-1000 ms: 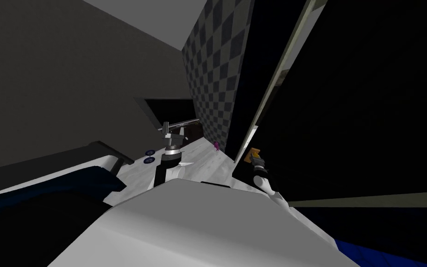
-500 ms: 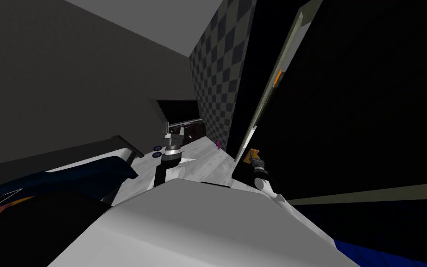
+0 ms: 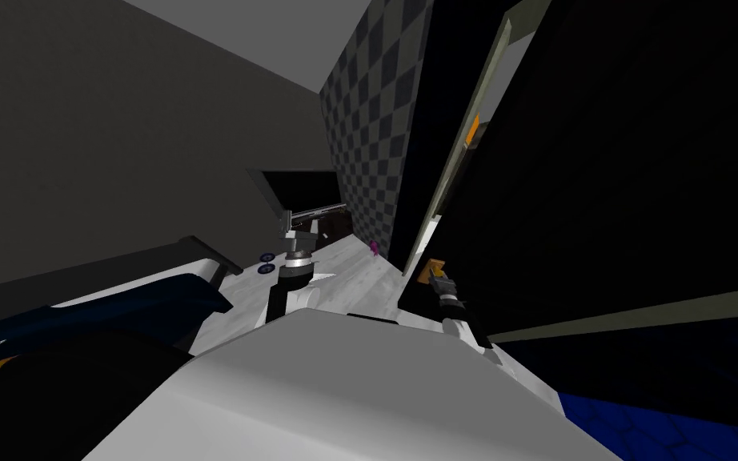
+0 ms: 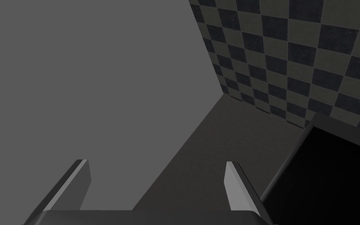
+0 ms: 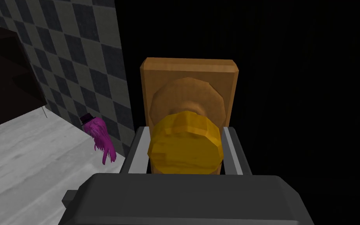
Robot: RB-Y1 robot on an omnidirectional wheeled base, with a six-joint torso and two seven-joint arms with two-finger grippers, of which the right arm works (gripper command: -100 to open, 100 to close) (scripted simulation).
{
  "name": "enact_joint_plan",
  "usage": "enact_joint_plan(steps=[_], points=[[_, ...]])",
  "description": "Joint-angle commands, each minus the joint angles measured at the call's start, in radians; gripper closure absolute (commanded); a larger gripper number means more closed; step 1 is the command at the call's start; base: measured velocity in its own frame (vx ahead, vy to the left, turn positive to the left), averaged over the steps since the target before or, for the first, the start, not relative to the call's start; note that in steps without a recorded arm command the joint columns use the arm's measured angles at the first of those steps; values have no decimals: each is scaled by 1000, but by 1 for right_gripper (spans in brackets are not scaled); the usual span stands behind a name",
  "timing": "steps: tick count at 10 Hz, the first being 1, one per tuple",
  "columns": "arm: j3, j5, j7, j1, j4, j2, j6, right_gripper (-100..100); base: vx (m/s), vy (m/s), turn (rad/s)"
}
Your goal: Pull the door open
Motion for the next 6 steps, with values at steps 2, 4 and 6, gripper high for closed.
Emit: enact_joint_plan(steps=[2, 4, 6], points=[[65, 28, -26, 70, -76, -38, -38, 100, -33, -62, -68], [85, 37, -35, 94, -102, -52, -50, 100, -27, -34, -29], [122, 52, -49, 135, -147, -77, -71, 100, -23, -72, -64]])
